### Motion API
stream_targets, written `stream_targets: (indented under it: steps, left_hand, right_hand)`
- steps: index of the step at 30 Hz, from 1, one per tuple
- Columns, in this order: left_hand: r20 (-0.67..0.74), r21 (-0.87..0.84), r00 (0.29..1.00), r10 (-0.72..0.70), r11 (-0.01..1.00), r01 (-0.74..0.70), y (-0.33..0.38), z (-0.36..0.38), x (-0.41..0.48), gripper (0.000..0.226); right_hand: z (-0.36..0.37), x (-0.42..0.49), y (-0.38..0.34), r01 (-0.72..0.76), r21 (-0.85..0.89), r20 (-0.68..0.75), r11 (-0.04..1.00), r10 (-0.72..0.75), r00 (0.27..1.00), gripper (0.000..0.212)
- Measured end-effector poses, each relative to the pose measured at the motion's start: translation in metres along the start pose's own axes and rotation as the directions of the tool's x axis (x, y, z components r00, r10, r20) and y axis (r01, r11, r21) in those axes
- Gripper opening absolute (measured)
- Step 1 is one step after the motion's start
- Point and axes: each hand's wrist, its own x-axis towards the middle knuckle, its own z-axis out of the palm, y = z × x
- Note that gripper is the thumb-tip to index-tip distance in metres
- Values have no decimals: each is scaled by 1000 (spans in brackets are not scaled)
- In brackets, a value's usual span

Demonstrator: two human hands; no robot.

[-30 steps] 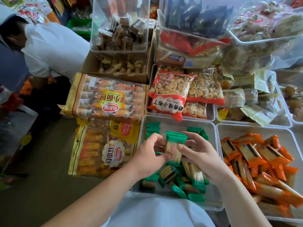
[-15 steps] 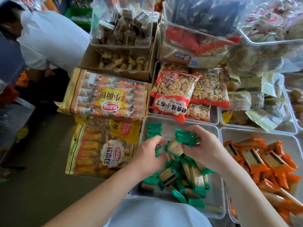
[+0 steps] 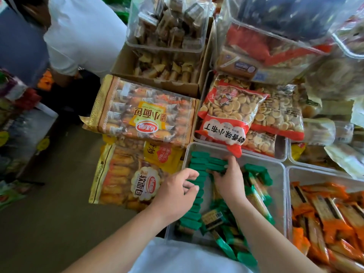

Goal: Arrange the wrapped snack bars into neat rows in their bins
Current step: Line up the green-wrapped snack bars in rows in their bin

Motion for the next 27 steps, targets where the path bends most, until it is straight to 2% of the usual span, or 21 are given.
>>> stream_targets:
  steps: [3, 7, 9, 11, 13, 15, 18, 21, 27]
  left_hand:
    - [-12, 4, 1000, -5, 1000, 5, -1, -1, 0, 34]
    - [-26, 51, 1000, 13, 999, -11, 1, 3, 2, 32]
    - [-15, 52, 1000, 17, 999, -16, 2, 7, 2, 31]
    - [4, 57, 1000, 22, 998, -22, 4, 12, 1, 30]
    - [16, 76, 1000, 24, 997, -26, 5, 17, 0, 28]
    - [30, 95, 999, 21, 995, -24, 6, 20, -1, 27]
    - [47, 98, 999, 11, 995, -16, 7, 22, -2, 27]
    - [43, 79, 999, -4, 997, 0, 6, 20, -4, 27]
    - [22, 57, 999, -24, 998, 23, 1, 14, -6, 25]
  right_hand:
    - [-1, -3, 2, -82, 114, -94, 990, 93, 991, 58]
    - [-23, -7, 5, -115, 37, -109, 993, 118, 987, 56]
    - [-37, -12, 8, -83, -8, -111, 997, 82, 990, 45]
    - [-47, -19, 11, 5, -130, -107, 992, -19, 994, 29]
    - [-51, -23, 13, 70, -302, -23, 951, -81, 996, 29]
    - [-50, -21, 14, 86, -377, 89, 922, -57, 994, 40]
    - [-47, -11, 11, 3, -257, 133, 966, 33, 991, 34]
    - [-44, 2, 11, 26, -200, 184, 979, 12, 983, 25]
    - [-53, 12, 22, 91, -285, 307, 954, 1, 952, 25]
